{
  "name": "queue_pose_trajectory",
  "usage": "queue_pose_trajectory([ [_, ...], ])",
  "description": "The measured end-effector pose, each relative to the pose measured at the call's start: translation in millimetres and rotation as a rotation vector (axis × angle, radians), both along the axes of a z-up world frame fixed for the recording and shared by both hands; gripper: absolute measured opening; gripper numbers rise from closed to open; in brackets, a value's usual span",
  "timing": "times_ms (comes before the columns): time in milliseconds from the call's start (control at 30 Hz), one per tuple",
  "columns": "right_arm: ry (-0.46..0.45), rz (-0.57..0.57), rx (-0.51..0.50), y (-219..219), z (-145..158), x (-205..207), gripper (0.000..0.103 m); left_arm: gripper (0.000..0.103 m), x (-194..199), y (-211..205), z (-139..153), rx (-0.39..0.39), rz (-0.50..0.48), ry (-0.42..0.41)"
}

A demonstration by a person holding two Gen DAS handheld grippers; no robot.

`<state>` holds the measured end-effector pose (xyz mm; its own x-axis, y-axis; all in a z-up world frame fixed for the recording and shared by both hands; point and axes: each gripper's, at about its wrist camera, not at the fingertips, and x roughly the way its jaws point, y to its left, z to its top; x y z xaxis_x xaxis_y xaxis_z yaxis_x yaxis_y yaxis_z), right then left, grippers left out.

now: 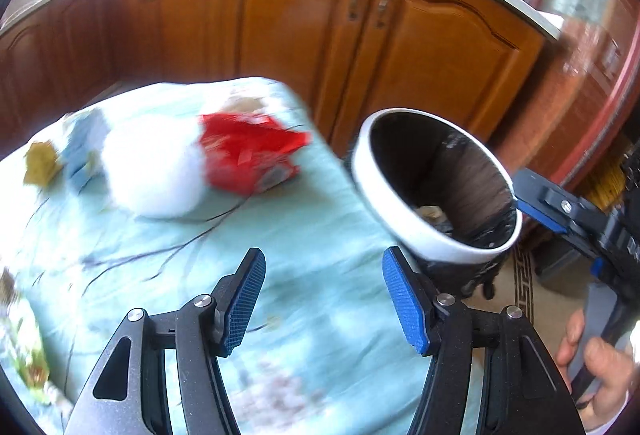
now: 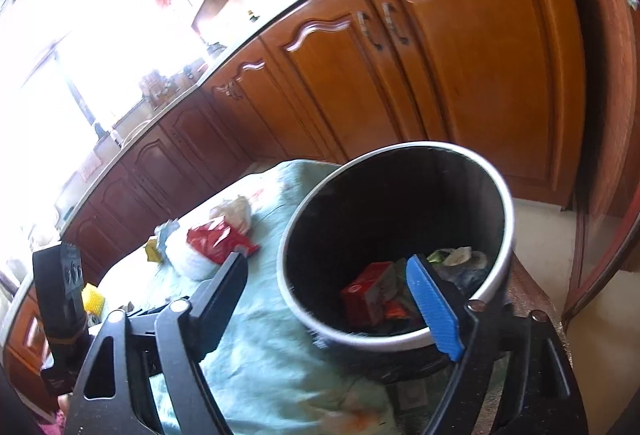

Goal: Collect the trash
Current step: 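Move both open grippers toward the red chip bag and white foam net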

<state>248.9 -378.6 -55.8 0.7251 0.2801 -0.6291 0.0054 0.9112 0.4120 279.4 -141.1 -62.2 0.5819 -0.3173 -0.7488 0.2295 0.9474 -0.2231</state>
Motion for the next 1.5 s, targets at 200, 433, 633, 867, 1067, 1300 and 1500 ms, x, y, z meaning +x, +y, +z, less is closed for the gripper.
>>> queue_pose_trajectory([
  [200,-0.012,0.066,-0.041,45,-3,-4,0.087,0.061,-18,42,0,-0.01,0.105,-0.003],
  [433,0.0,0.132,-0.072,86,-11,-1,0.087,0.062,-28,82,0,-0.015,0.195,0.005],
  [633,0.002,0.165,-0.07,107,-15,11,0.087,0.062,-24,103,1,-0.024,0.232,0.006],
  [867,0.02,0.183,-0.066,126,-25,37,0.087,0.062,-8,112,-2,-0.015,0.249,0.007],
  [1067,0.038,0.205,-0.084,137,-33,62,0.087,0.062,19,113,-9,-0.005,0.233,0.014],
  [1300,0.052,0.229,-0.074,139,-36,86,0.087,0.062,49,110,-14,0.002,0.187,0.008],
  [1500,0.073,0.262,-0.069,141,-42,102,0.079,0.062,68,107,-20,-0.003,0.145,0.002],
])
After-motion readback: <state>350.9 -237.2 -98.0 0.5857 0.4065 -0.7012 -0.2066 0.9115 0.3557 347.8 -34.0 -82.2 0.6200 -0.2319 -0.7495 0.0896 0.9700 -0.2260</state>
